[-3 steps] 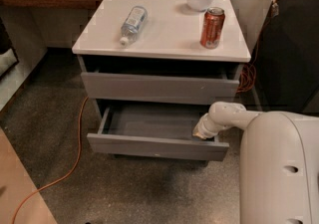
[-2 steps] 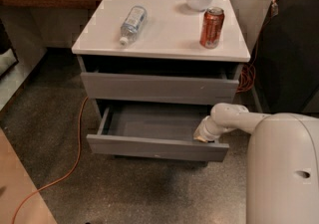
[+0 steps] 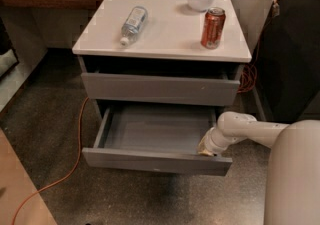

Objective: Place coke can into middle drawer

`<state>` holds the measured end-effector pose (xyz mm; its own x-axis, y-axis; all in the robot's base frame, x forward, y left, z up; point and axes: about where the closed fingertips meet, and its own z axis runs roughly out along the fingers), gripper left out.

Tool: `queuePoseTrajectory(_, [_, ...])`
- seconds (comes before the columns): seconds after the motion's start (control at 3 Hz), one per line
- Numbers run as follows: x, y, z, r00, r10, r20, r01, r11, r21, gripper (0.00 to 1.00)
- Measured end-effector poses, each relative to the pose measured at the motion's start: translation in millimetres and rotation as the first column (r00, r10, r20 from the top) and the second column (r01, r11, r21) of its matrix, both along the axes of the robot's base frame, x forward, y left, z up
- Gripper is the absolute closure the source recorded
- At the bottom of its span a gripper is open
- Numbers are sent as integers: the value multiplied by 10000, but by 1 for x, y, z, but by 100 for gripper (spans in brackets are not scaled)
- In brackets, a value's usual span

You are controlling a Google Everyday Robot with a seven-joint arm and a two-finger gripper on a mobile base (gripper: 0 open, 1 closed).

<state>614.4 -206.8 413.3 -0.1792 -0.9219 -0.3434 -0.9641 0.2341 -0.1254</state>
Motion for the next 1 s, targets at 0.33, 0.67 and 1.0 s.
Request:
queuePoseTrajectory(0.33, [0,0,0,10000,0,0,0,10000,0,100])
queuePoseTrajectory(0.67, [-28,-1,1,9987,412,-291,-410,9991,75,100])
queuePoseTrajectory(1.0, [-39,-2,2,9975,588,-401,-584,9982,109,100])
